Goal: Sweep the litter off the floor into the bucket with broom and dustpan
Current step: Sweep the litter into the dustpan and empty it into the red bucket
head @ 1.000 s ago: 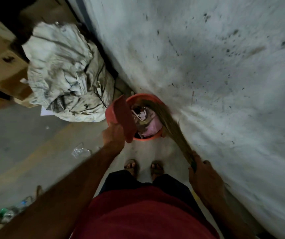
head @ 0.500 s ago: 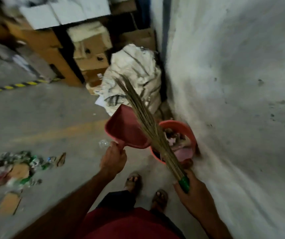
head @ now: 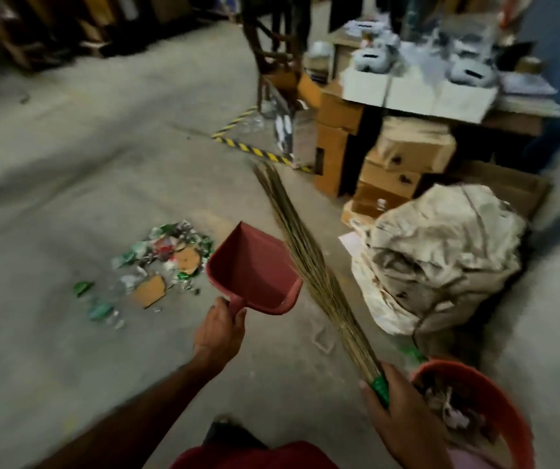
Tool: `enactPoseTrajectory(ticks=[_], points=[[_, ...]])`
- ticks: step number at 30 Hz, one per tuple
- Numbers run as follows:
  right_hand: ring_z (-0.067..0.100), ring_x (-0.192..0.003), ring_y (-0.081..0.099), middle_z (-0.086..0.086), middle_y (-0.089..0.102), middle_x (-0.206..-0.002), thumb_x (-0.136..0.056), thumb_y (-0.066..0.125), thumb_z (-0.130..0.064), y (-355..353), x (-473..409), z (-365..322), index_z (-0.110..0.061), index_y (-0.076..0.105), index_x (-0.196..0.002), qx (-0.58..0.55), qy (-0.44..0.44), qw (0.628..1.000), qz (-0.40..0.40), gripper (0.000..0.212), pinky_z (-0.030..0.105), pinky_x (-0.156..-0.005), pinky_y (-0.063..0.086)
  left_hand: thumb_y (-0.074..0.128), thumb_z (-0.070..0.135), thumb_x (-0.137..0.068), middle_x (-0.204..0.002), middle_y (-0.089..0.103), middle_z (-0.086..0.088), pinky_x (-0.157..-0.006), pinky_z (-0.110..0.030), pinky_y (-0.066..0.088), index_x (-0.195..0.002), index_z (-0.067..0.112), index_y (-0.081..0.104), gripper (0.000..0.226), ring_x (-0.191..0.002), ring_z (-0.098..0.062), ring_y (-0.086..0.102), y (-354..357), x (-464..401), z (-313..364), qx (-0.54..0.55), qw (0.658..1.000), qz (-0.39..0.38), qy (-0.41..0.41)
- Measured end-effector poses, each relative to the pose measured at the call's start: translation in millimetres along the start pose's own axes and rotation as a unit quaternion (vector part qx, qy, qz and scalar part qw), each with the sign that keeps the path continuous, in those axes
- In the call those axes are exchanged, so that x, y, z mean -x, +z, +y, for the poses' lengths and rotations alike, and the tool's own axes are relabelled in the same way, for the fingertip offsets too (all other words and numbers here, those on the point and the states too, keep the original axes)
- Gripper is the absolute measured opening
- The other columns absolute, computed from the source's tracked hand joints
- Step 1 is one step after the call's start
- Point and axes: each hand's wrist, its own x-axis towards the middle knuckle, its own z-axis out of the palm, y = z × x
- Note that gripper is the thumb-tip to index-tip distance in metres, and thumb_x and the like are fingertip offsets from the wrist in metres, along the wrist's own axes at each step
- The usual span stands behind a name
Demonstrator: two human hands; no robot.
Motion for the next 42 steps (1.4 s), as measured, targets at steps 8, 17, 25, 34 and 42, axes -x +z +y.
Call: enactPoseTrajectory(ticks=[8,17,25,34,42], points=[[0.023,-0.093,0.066,0.002,0.069,-0.099,-0.079,0.063,-0.063,102,-65,-119,-0.029,0.056,-0.123,0.019,-0.001,0.996,-0.089,0.056,0.037,-0.077,0.053,0.052,0.043,-0.095,-0.102,0.062,-0.010,-0.068,-0.038,0.042,-0.098,0.014,0.046,0.030,-0.095,-0.034,0.062,-58,-46,-157,0.026,0.992,0.053,-0.112],[0.030,-0.096,0.066,0.007,0.067,-0.098,-0.085,0.068,-0.044,190,-124,-248,-0.024,0.049,-0.109,0.061,0.000,0.983,-0.170,0.036,0.033,-0.073,0.049,0.053,0.043,-0.093,-0.101,0.065,-0.008,-0.070,-0.040,0.048,-0.099,0.016,0.047,0.028,-0.093,-0.032,0.064,-113,-87,-281,0.032,0.973,0.089,-0.209],[0.024,-0.084,0.064,0.003,0.066,-0.095,-0.087,0.067,-0.041,239,-213,-317,-0.024,0.048,-0.111,0.123,-0.001,0.963,-0.239,0.035,0.031,-0.072,0.051,0.054,0.040,-0.093,-0.098,0.061,-0.006,-0.068,-0.038,0.049,-0.101,0.015,0.049,0.027,-0.090,-0.031,0.063,-119,-117,-338,0.065,0.948,0.097,-0.295],[0.024,-0.079,0.064,0.006,0.063,-0.096,-0.091,0.056,-0.035,315,-356,-365,-0.018,0.044,-0.124,0.177,0.035,0.935,-0.305,0.039,0.034,-0.074,0.055,0.057,0.040,-0.093,-0.097,0.063,-0.006,-0.068,-0.037,0.046,-0.100,0.016,0.051,0.027,-0.092,-0.031,0.063,-144,-219,-357,0.083,0.933,0.060,-0.344],[0.028,-0.052,0.068,0.014,0.070,-0.074,-0.097,0.047,-0.036,379,-469,-320,-0.028,0.036,-0.139,0.132,0.193,0.919,-0.319,0.044,0.036,-0.051,0.056,0.060,0.038,-0.091,-0.096,0.064,-0.006,-0.066,-0.036,0.045,-0.105,0.018,0.053,0.025,-0.084,-0.030,0.064,-125,-348,-353,0.084,0.935,-0.002,-0.346]])
